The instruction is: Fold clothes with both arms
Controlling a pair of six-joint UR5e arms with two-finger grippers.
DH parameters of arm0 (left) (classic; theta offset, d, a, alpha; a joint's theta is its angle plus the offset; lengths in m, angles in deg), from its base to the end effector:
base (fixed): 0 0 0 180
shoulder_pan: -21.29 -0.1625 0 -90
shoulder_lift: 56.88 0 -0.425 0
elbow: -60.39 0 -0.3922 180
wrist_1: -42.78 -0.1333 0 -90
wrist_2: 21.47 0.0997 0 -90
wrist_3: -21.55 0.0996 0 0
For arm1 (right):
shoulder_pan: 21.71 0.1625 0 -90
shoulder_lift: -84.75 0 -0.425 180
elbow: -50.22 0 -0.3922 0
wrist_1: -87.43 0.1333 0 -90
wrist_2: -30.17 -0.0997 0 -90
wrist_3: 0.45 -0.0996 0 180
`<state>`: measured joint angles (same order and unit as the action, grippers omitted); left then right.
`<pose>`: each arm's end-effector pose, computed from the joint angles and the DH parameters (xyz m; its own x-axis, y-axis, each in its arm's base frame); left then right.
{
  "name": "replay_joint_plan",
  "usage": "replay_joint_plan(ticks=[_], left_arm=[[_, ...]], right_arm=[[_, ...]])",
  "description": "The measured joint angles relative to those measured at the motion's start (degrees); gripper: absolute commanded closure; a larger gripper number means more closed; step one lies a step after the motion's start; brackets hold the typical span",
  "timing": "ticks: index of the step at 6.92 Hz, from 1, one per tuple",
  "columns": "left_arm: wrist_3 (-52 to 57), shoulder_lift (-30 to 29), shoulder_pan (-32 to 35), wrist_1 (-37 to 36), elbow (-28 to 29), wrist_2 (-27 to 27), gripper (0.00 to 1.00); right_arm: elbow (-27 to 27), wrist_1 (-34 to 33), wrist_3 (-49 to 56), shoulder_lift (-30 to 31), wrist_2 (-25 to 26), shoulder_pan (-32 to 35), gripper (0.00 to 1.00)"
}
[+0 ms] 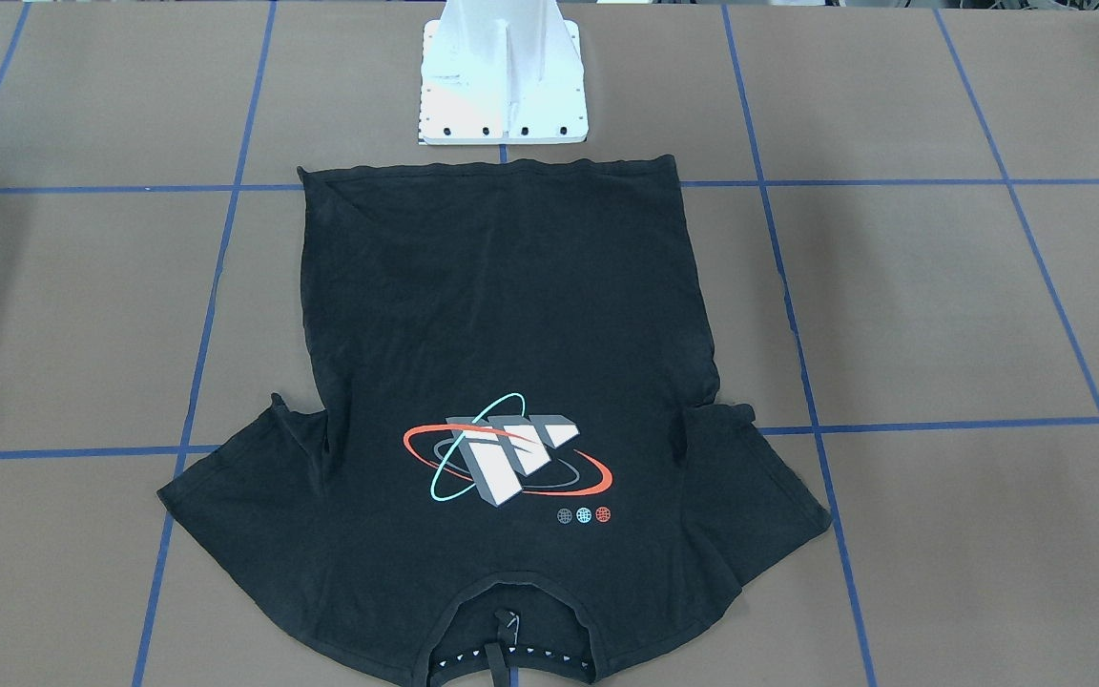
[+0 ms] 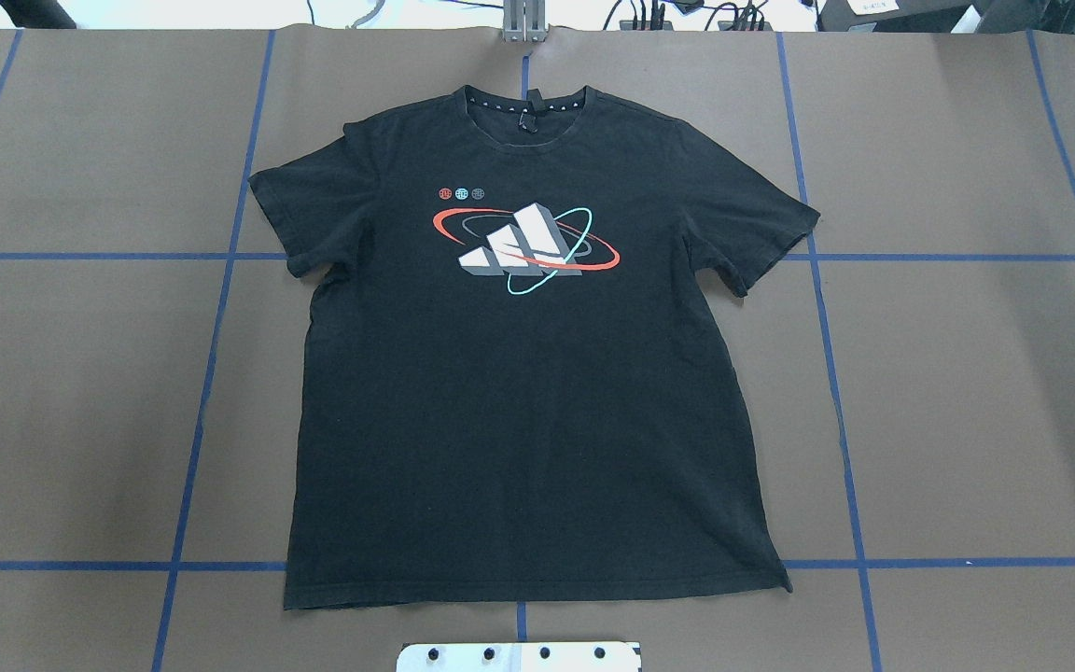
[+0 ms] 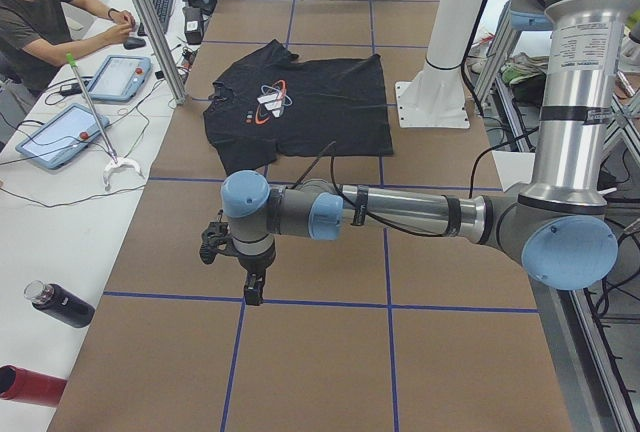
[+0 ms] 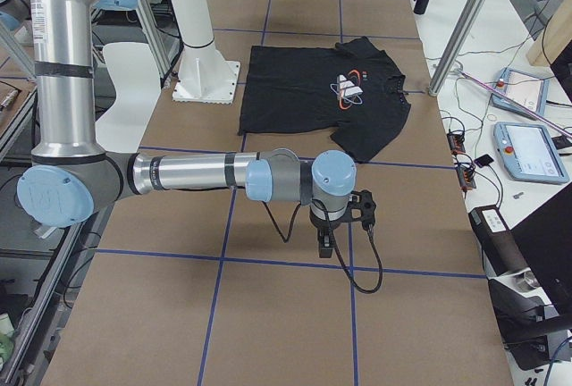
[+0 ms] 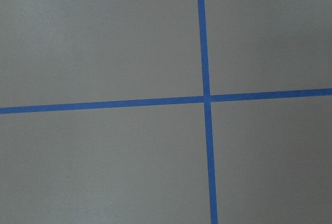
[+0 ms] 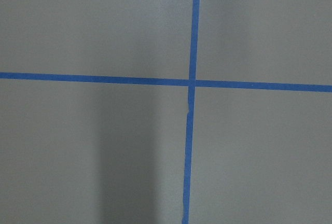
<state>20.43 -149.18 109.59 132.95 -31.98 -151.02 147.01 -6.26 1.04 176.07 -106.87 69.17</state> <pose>-0.0546 -0.5156 0.6233 0.7696 0.0571 -0.6360 -0.0145 0.9973 0.0720 0.0678 -0.4814 0.6147 0.6819 -0.0382 0.7304 0.0024 0.9987 0.0501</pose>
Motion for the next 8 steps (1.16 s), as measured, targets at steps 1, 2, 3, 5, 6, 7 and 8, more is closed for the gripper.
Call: replay_joint_plan(ticks=[1,2,3,5,6,7,8], left_arm=[[-0.01,0.01,-0.03,0.0,0.0,-0.02,0.0],[-0.01,0.0,-0.04,0.02,-0.03,-0.08,0.0],[-0.13,-0.28,-0.05,0.06,-0.09,-0.18,0.0],[-0.36,-3.41,-0.18,0.14,-0.4,-0.28,0.0],[-0.44,-6.05,-0.3,0.13,-0.57,-0.74,0.0],[-0.47,-8.78,-0.47,0.31,-0.8,-1.88,0.0],[-0.64,-10.66,-0.88,1.24,-0.72,-3.37,0.0]], right_arm=[[-0.01,-0.02,-0.02,-0.07,0.0,0.0,0.0],[-0.03,-0.11,-0.04,-0.25,-0.1,0.0,0.0],[-0.01,-0.25,-0.06,-0.54,-0.29,0.0,0.0],[0.24,-0.06,-1.47,-1.99,-0.49,-0.63,0.0],[0.22,0.05,-2.57,-3.56,-0.41,-2.03,0.0],[0.13,0.37,-3.54,-5.6,-0.4,-3.81,0.0],[-0.19,1.15,-5.64,-8.46,-0.34,-6.06,0.0]])
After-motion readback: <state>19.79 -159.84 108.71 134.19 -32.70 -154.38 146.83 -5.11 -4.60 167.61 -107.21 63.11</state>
